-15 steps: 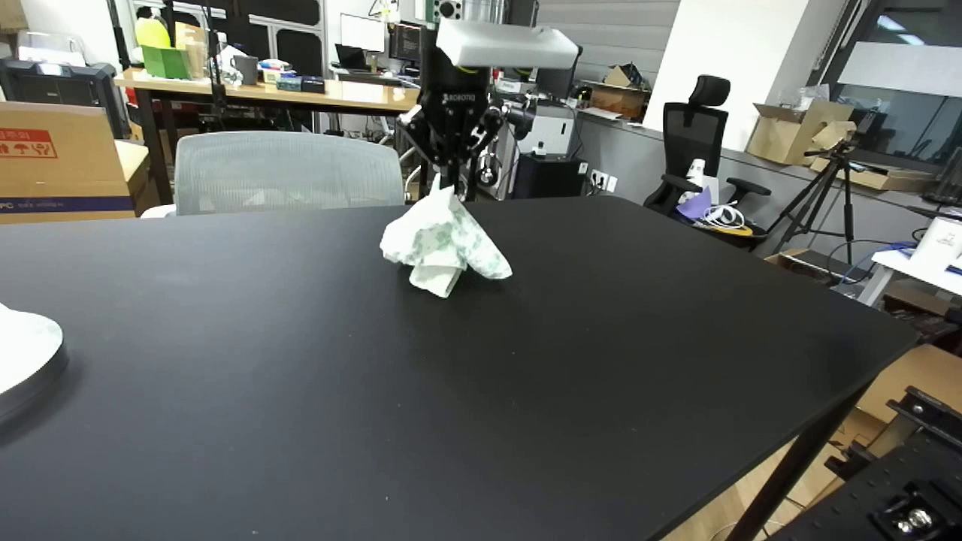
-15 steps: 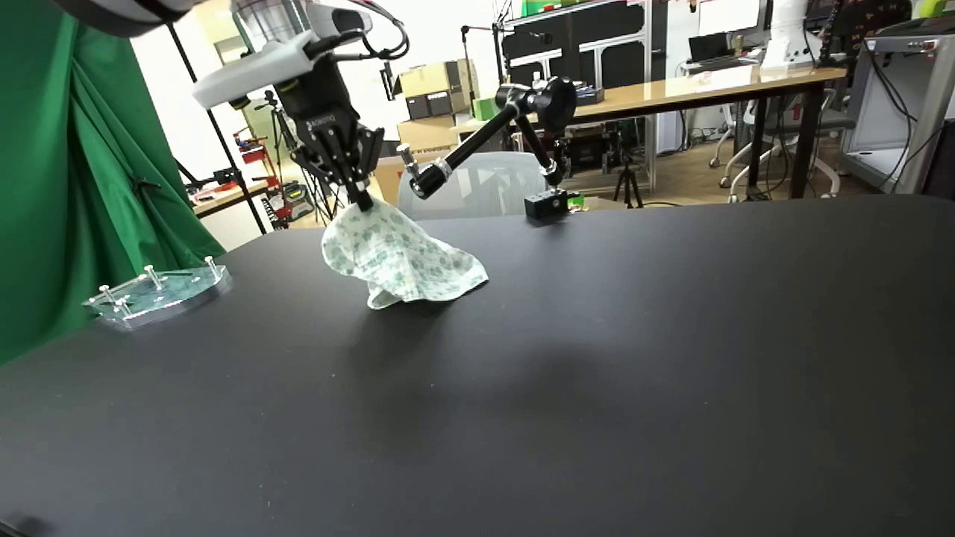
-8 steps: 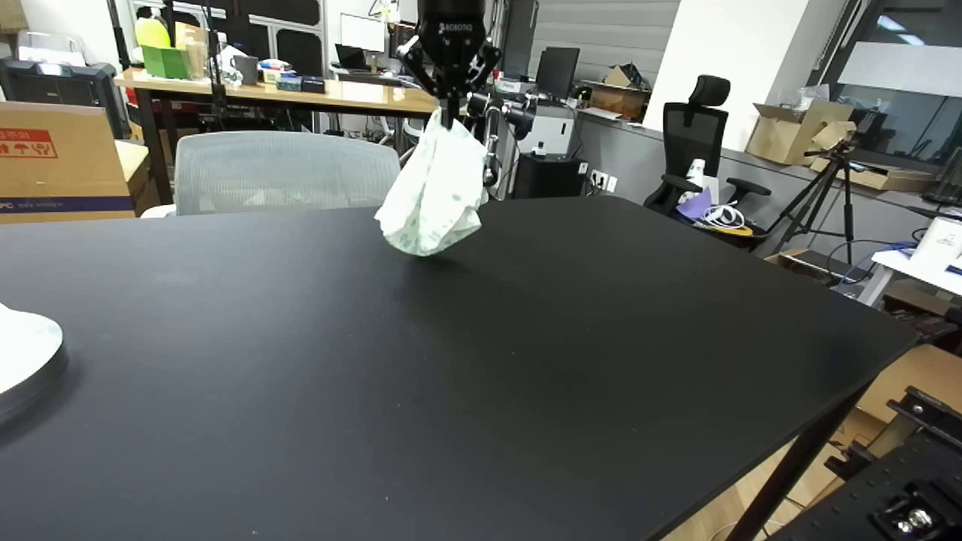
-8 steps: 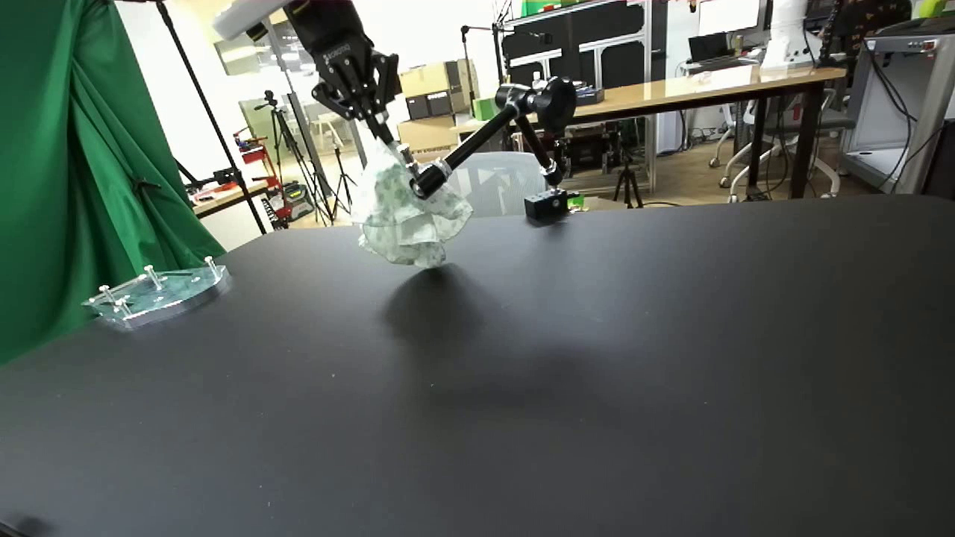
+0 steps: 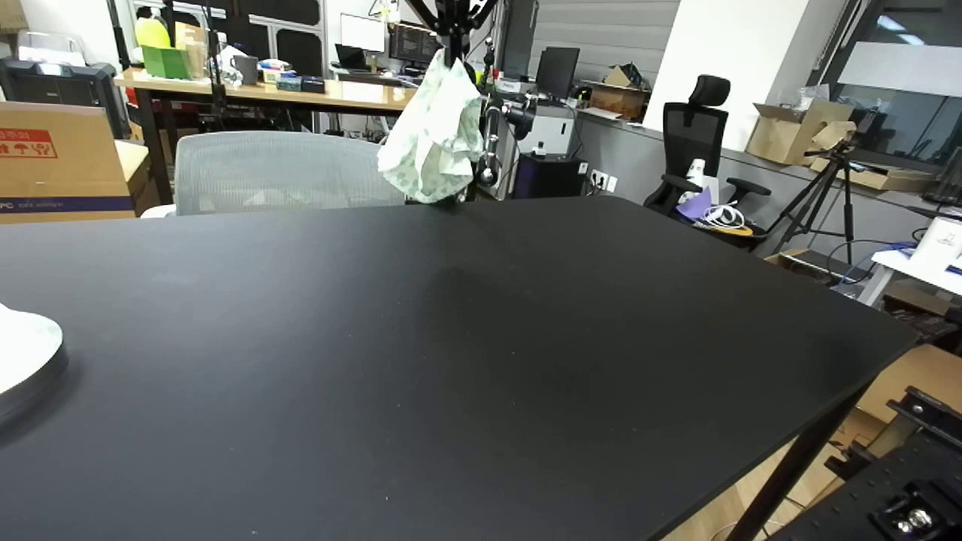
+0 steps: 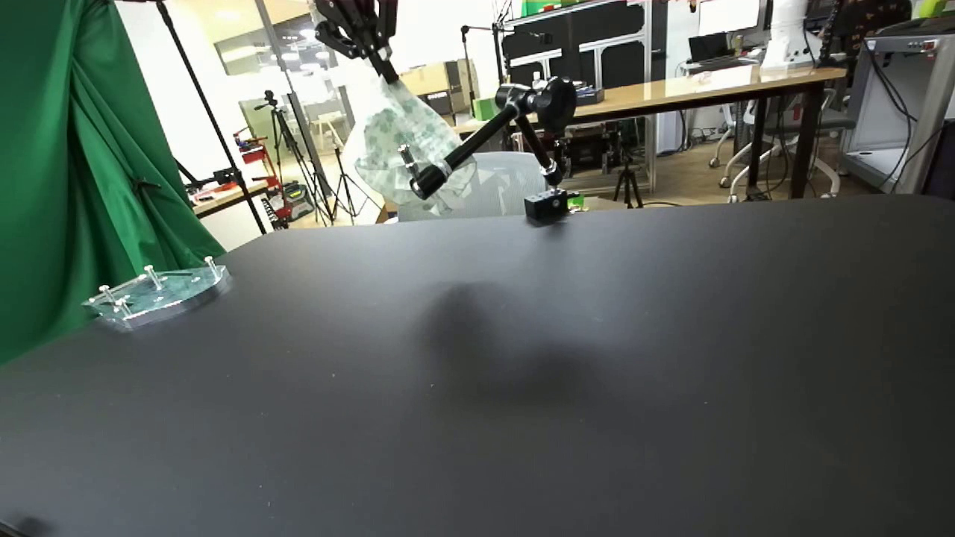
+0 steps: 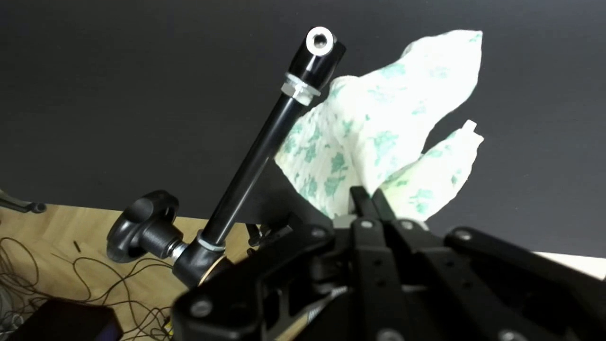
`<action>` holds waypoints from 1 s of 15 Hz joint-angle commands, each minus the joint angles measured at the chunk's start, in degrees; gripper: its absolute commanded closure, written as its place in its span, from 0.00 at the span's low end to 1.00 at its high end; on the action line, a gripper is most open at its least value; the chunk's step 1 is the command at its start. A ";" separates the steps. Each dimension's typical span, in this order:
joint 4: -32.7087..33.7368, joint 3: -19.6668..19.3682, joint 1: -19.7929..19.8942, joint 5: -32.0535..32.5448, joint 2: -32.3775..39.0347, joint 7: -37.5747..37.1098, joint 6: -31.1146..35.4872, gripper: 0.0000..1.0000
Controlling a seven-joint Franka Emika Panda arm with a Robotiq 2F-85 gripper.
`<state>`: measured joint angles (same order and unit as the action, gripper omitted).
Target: Hang the cloth on the stand
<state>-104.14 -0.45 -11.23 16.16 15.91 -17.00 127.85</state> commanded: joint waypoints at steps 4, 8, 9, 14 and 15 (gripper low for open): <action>3.23 1.11 -0.89 3.85 -3.49 -4.86 -6.87 1.00; 4.49 1.30 -0.23 4.54 -3.71 -6.46 -9.16 1.00; 4.64 1.28 -0.08 4.48 -3.70 -6.64 -9.56 1.00; 3.39 1.49 0.54 3.62 -5.02 -6.21 -12.11 1.00; 2.99 1.56 0.60 3.44 -5.42 -6.13 -12.72 1.00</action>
<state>-100.54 0.46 -11.09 19.34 12.24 -21.58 117.94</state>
